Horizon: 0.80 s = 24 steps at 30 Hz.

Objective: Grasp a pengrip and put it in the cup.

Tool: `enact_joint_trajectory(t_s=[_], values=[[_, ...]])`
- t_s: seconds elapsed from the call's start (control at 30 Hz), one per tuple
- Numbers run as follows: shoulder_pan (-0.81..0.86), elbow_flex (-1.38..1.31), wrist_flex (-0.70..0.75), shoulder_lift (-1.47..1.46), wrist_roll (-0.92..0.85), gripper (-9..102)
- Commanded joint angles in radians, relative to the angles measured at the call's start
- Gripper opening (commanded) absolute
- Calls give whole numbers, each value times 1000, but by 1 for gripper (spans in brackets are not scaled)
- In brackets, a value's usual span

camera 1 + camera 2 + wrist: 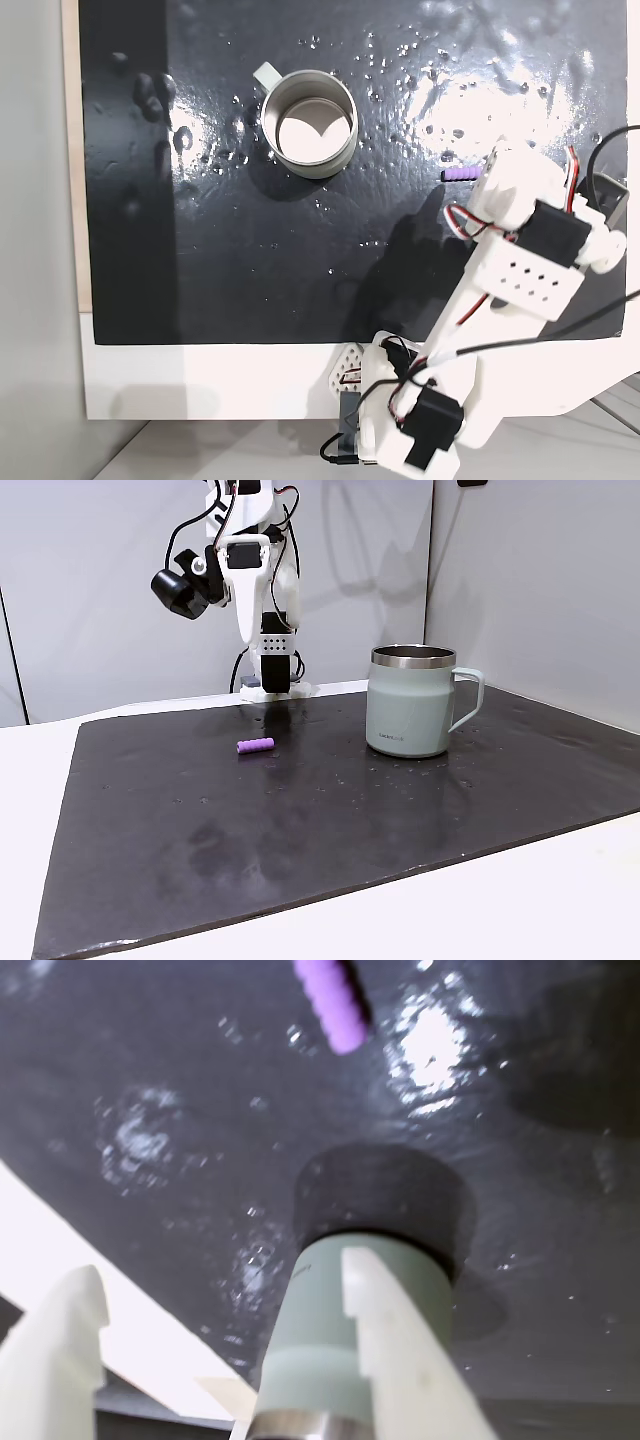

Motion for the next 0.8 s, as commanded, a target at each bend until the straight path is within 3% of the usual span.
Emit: enact_joint_trajectory(t_s=[0.0, 0.33, 0.77], values=[[18, -75, -2, -69, -44, 24], [-26, 5, -106, -242, -140, 24], [38, -101, -109, -512, -204, 22]])
